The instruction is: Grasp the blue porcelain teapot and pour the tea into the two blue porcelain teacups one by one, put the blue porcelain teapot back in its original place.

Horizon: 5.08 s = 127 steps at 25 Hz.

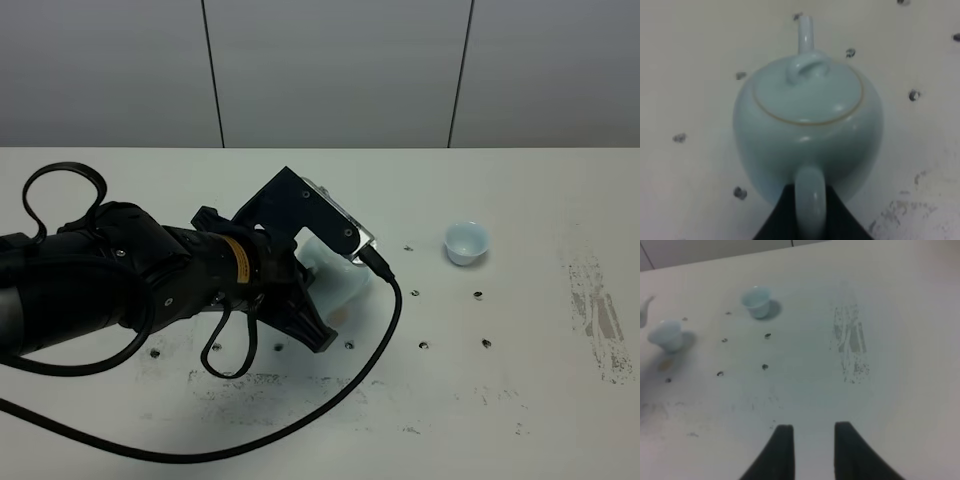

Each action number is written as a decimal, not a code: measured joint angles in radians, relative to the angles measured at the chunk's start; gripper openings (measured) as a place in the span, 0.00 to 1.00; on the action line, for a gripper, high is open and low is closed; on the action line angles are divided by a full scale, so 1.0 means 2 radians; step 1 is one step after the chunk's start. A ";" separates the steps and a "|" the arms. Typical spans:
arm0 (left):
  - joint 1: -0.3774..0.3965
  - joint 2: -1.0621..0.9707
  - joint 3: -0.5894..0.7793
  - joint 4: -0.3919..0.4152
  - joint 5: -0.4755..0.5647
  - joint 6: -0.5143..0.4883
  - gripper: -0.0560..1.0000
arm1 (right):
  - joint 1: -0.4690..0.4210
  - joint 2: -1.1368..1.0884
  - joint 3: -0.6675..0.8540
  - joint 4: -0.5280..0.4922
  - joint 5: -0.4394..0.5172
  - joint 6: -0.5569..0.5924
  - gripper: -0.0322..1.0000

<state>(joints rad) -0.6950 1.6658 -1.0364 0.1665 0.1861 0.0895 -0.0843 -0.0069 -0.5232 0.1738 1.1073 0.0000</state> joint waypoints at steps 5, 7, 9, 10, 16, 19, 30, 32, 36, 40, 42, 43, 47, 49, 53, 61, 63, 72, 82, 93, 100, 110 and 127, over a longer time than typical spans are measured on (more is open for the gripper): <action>0.000 0.000 0.000 0.000 -0.056 0.004 0.15 | 0.000 0.000 0.000 0.000 0.000 0.000 0.24; 0.000 0.001 -0.002 0.000 -0.064 0.012 0.15 | 0.000 0.000 0.000 0.000 0.000 0.000 0.24; 0.000 0.006 -0.016 0.000 -0.057 0.020 0.15 | 0.000 0.000 0.000 0.000 0.000 0.000 0.24; 0.000 0.013 -0.029 0.000 -0.051 0.024 0.15 | 0.000 0.000 0.000 0.000 0.000 0.000 0.24; 0.002 0.073 -0.127 0.000 -0.019 0.065 0.15 | 0.000 0.000 0.000 0.000 0.000 0.000 0.24; 0.009 0.111 -0.178 -0.003 -0.006 0.100 0.15 | 0.000 0.000 0.000 0.000 0.000 0.000 0.24; 0.037 0.218 -0.338 -0.110 0.039 0.245 0.15 | 0.000 0.000 0.000 0.000 0.000 0.000 0.24; 0.045 0.227 -0.347 -0.144 0.041 0.280 0.15 | 0.000 0.000 0.000 0.000 0.000 0.000 0.24; 0.064 0.233 -0.349 -0.221 0.043 0.364 0.15 | 0.000 0.000 0.000 0.000 0.000 0.000 0.24; 0.085 0.236 -0.349 -0.309 0.061 0.474 0.15 | 0.000 0.000 0.000 0.000 0.000 0.000 0.24; 0.097 0.236 -0.349 -0.366 0.075 0.542 0.15 | 0.000 0.000 0.000 0.000 0.000 0.000 0.24; 0.104 0.236 -0.349 -0.404 0.084 0.579 0.15 | 0.000 0.000 0.000 0.000 0.000 0.000 0.24; 0.131 0.236 -0.349 -0.549 0.125 0.710 0.15 | 0.000 0.000 0.000 0.000 0.000 0.000 0.24; 0.142 0.236 -0.349 -0.598 0.144 0.773 0.15 | 0.000 0.000 0.000 0.000 0.000 0.000 0.24; 0.152 0.236 -0.349 -0.633 0.165 0.874 0.15 | 0.000 0.000 0.000 0.000 0.000 0.000 0.24; 0.156 0.247 -0.359 -0.679 0.165 0.944 0.15 | 0.000 0.000 0.000 0.000 0.000 0.000 0.24; 0.157 0.261 -0.379 -0.684 0.167 0.959 0.15 | 0.000 0.000 0.000 0.000 0.000 0.000 0.24; 0.151 0.311 -0.451 -0.632 0.185 0.978 0.15 | 0.000 0.000 0.000 0.000 0.000 0.000 0.24; 0.148 0.315 -0.453 -0.542 0.191 0.985 0.15 | 0.000 0.000 0.000 0.000 0.000 0.000 0.24; 0.143 0.315 -0.454 -0.535 0.187 1.012 0.15 | 0.000 0.000 0.000 0.000 0.000 0.000 0.24; 0.133 0.316 -0.454 -0.535 0.163 1.014 0.15 | 0.000 0.000 0.000 -0.001 0.000 0.000 0.24; 0.110 0.332 -0.454 -0.485 0.170 1.014 0.15 | 0.000 0.000 0.000 -0.001 0.000 0.000 0.24; 0.090 0.339 -0.454 -0.395 0.147 1.014 0.15 | 0.000 0.000 0.000 0.000 0.000 0.000 0.24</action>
<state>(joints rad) -0.5158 2.3448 -1.9443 -0.6236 0.4809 2.1184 -0.0843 -0.0069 -0.5232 0.1739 1.1073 0.0000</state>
